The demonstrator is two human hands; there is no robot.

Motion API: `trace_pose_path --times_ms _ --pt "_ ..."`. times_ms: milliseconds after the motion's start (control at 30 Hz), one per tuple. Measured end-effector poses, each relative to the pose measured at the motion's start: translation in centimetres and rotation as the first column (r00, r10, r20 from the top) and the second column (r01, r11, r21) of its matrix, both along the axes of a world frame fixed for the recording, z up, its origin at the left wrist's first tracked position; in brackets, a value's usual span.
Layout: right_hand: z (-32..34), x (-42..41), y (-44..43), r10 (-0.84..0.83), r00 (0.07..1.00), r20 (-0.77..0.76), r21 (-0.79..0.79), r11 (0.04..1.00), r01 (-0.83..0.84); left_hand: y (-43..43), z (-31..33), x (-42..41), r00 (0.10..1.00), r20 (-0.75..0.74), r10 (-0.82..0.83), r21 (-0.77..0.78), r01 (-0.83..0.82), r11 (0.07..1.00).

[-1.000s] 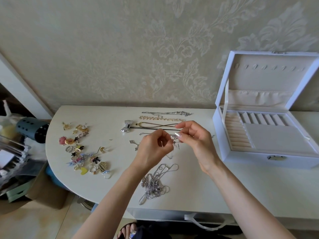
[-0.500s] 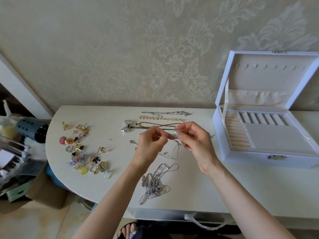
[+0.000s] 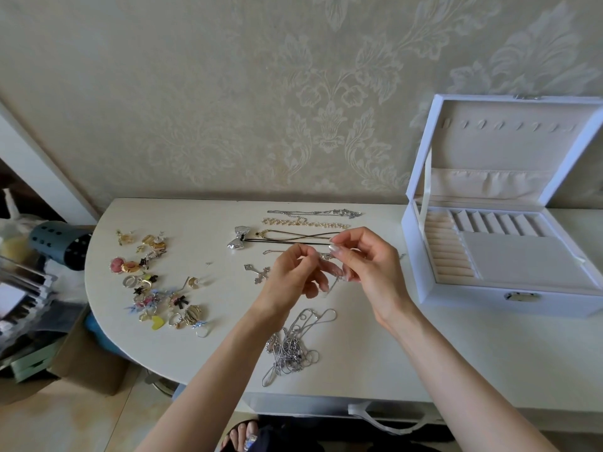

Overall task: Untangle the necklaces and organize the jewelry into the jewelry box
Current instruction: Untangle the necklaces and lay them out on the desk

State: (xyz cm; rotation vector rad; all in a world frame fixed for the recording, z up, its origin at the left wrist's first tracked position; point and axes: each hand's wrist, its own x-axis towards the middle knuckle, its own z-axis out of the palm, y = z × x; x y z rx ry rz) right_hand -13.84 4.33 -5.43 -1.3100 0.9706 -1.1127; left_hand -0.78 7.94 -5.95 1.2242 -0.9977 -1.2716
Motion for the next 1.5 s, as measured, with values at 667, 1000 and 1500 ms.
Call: trace_pose_path --times_ms 667,1000,1500 --pt "-0.1 -0.7 -0.1 0.091 0.988 -0.121 0.021 0.996 -0.089 -0.3 0.0 1.1 0.977 -0.201 0.075 -0.100 -0.097 0.990" --pt "-0.2 -0.4 -0.1 0.052 0.979 -0.198 0.023 0.999 -0.048 -0.5 -0.9 0.9 0.982 0.087 0.166 -0.087 -0.158 0.984" --pt "0.4 -0.6 -0.1 0.016 0.997 -0.073 0.094 0.996 -0.009 0.0 0.1 0.5 0.993 0.010 -0.121 0.094 0.120 0.988"
